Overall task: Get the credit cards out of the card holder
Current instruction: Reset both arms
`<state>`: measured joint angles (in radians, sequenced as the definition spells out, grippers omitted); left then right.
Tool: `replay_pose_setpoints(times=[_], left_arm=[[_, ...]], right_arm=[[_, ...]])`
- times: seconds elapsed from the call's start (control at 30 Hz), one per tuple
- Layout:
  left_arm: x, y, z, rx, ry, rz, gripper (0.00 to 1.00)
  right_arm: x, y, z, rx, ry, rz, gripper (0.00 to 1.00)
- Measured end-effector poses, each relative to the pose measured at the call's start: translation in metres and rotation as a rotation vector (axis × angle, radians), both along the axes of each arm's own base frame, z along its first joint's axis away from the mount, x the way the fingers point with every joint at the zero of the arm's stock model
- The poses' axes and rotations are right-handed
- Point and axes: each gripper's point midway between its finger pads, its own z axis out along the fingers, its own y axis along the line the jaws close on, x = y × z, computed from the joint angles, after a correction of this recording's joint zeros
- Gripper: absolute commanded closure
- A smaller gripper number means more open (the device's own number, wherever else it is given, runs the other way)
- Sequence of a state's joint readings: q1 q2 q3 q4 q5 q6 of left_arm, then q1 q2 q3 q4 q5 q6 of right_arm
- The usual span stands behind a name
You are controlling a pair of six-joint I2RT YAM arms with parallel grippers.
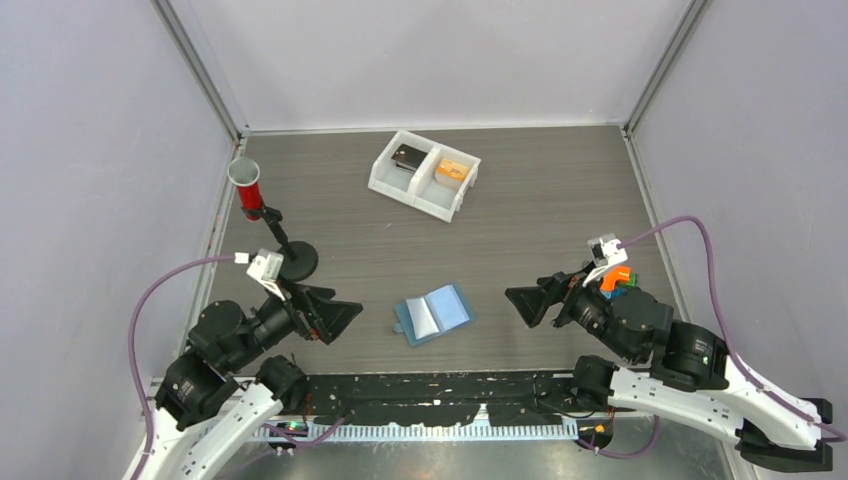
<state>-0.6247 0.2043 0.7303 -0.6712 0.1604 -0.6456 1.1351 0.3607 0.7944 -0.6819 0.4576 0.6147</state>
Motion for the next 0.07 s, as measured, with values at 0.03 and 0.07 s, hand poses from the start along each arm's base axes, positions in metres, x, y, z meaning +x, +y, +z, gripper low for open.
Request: replay_pose_setpoints(times=[0.03,0.07], left_arm=[[0.0002,0.0005,-0.0008,0.002,0.003,0.003,0.01],[0.0002,0.0006,-0.0013,0.004,0.004,0.004,0.01]], right_arm=[[-0.0004,0.0004,-0.0001,0.000,0.001,0.003,0.04],[-0.0005,0.0008,-0.0003,-0.001,0.002,0.004,0.05]])
